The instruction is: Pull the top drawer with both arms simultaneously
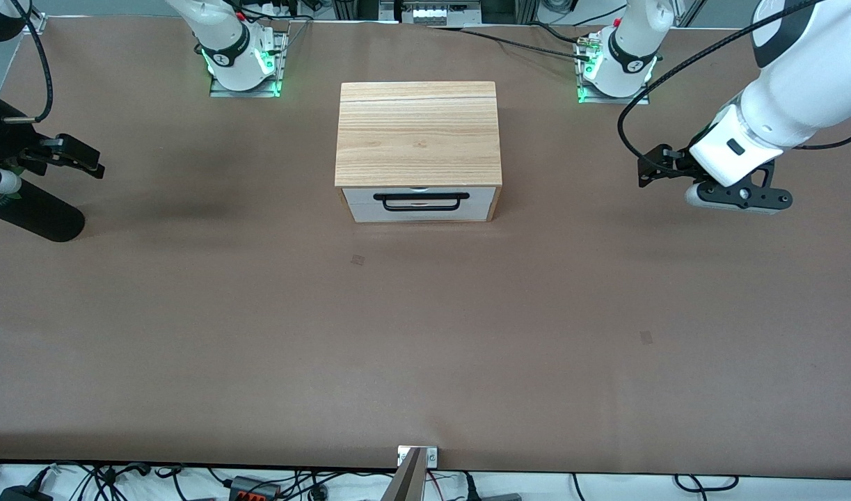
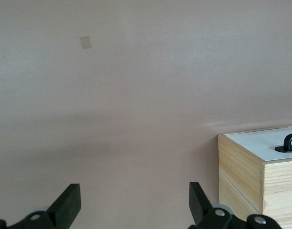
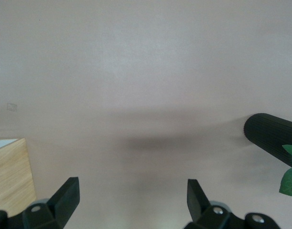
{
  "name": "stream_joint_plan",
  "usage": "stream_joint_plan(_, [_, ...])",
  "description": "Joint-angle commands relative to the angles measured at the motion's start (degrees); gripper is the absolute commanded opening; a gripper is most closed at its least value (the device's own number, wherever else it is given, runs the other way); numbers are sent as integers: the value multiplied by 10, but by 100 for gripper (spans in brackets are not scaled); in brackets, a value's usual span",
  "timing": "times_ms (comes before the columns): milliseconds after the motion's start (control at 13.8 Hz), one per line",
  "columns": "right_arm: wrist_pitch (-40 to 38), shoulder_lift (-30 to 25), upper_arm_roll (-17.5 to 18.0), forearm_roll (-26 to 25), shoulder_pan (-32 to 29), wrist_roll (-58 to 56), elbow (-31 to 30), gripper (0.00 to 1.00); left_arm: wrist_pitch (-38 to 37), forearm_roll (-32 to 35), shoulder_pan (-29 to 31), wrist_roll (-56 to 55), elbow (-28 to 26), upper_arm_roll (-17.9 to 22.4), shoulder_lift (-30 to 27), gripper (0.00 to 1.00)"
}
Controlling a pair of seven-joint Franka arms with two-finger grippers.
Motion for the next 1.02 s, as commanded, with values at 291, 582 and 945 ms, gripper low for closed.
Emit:
stream_joint_plan(291, [-22, 23, 7, 0, 2, -3, 25, 100, -10, -40, -4, 15, 37, -1, 51, 100])
stream_joint_plan(582, [-52, 32, 7, 9, 10, -1, 25, 100, -4, -109, -2, 15, 46, -1, 87, 100])
stream_joint_plan(945, [-50, 59, 7, 49, 26, -7, 32, 100, 24, -182, -12, 15, 57, -1, 125, 100])
